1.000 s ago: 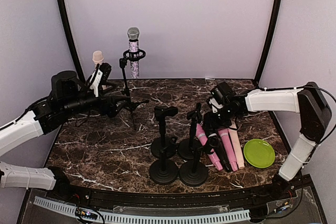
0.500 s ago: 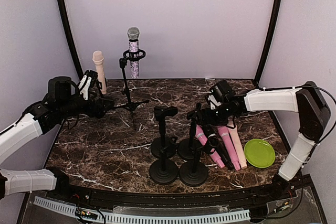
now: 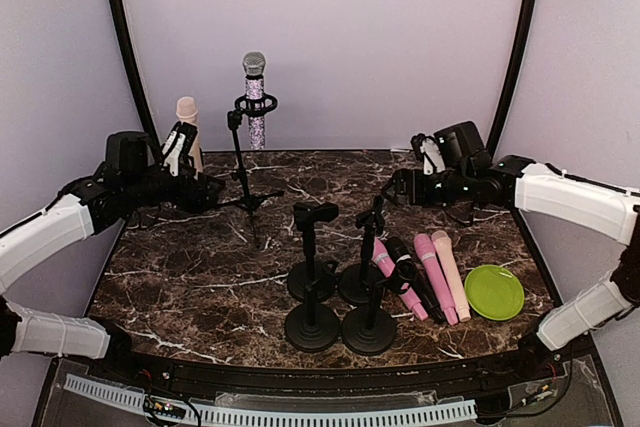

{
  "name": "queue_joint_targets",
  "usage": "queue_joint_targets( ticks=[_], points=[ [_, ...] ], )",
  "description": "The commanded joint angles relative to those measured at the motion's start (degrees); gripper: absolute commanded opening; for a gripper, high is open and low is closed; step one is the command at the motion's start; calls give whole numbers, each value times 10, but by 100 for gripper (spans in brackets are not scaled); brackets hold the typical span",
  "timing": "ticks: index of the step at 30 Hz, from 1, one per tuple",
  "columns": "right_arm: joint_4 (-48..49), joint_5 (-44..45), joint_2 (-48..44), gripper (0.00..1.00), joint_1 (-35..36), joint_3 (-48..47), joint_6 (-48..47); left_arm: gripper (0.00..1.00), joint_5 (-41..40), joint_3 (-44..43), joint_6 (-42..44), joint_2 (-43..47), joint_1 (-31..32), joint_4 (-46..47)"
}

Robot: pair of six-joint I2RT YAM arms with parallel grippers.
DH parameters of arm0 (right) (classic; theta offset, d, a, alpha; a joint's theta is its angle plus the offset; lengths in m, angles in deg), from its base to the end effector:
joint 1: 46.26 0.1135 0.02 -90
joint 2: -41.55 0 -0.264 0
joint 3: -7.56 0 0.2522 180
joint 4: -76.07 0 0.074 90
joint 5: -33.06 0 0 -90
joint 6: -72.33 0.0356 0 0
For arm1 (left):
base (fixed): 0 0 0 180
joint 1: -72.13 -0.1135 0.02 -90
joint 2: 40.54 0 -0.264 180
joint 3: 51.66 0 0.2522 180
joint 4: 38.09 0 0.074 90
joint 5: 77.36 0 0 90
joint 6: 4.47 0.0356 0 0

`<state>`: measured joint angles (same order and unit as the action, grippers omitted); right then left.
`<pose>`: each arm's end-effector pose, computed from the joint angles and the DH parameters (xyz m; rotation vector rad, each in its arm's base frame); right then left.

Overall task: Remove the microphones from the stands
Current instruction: Pick up the microphone stand with the microphone from the corner of the board.

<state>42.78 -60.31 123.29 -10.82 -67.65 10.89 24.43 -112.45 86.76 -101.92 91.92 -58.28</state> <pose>0.2569 0.1854 0.2759 -0.1733 2.3440 0.6417 0.2304 -0.0906 0.3040 0.4905 1.8850 -0.4142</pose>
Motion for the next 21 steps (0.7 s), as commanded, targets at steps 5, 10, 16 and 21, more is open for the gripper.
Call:
queue_joint_targets(
  ticks=[5,10,16,21],
  points=[
    [6,26,-128,92,-5,24,1,94,13,-98,-37,-31,-66,47],
    [6,20,-173,93,-5,27,8,93,4,-146,-50,-32,-150,19],
    [20,6,-182,94,-6,38,20,97,97,-201,-47,-68,-221,23],
    [32,-1,-179,94,-6,46,28,98,141,-213,-47,-111,-223,83]
  ],
)
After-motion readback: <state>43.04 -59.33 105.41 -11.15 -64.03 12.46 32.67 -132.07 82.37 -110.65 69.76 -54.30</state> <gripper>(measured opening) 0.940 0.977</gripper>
